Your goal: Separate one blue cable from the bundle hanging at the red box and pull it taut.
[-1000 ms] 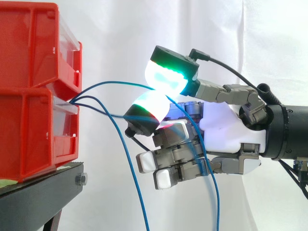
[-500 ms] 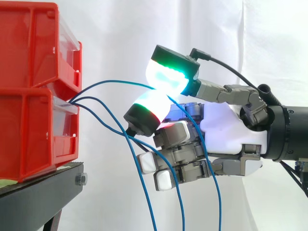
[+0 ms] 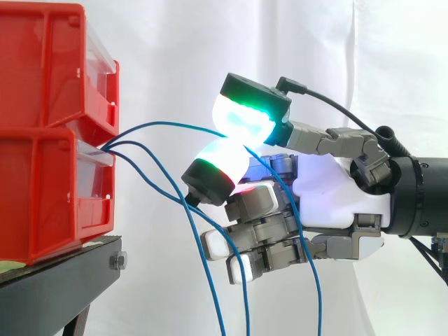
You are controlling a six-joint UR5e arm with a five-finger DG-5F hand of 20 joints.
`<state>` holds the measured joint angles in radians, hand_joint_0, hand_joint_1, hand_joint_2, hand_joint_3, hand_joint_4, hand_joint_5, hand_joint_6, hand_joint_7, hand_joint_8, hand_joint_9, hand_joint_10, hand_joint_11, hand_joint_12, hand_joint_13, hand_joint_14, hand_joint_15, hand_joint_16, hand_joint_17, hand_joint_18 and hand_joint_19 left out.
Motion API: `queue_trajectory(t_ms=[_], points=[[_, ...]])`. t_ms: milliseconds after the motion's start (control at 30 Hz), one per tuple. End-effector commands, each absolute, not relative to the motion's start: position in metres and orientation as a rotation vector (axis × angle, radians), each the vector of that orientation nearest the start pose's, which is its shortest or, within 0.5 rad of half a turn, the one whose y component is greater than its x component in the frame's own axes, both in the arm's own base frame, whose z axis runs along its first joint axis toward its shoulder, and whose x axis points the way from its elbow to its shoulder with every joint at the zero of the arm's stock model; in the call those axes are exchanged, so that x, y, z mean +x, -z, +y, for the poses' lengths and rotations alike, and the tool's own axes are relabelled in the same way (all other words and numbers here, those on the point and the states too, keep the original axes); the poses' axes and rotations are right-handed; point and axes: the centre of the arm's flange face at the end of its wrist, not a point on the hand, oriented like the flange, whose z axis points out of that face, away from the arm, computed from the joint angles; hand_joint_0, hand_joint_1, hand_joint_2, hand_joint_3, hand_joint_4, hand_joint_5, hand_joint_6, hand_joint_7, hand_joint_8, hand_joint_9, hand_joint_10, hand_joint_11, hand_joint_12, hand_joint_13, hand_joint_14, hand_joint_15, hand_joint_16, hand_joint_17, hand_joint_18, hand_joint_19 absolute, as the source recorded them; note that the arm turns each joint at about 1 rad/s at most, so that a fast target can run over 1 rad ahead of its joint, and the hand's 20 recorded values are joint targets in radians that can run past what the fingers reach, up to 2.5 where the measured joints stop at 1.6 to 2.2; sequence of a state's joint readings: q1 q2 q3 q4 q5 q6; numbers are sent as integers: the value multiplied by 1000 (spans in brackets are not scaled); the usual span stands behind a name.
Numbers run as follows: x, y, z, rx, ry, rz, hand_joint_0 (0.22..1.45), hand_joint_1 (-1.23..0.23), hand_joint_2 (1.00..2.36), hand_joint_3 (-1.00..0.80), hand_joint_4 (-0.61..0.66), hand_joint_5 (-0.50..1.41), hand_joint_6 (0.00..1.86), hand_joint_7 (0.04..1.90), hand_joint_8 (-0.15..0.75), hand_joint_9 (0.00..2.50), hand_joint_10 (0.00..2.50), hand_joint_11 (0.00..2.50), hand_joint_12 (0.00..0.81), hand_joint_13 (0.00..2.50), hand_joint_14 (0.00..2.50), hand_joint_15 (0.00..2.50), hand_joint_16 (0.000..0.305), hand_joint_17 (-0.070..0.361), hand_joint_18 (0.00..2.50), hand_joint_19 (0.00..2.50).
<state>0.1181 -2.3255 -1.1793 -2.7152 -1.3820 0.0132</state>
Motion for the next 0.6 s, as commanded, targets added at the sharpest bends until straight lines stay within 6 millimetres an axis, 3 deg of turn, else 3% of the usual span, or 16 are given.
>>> queue_trajectory(t_ms=[0, 567], points=[[774, -239, -61, 1211, -1202, 1101, 761, -721, 1018, -167, -70, -188, 1012, 1220, 345, 1061, 6, 1232, 362, 758, 20, 629, 44, 100, 645, 711], [774, -239, -61, 1211, -1202, 1101, 755, -717, 1018, -158, -65, -189, 1012, 1224, 345, 1080, 7, 1246, 369, 786, 20, 632, 46, 103, 677, 710]])
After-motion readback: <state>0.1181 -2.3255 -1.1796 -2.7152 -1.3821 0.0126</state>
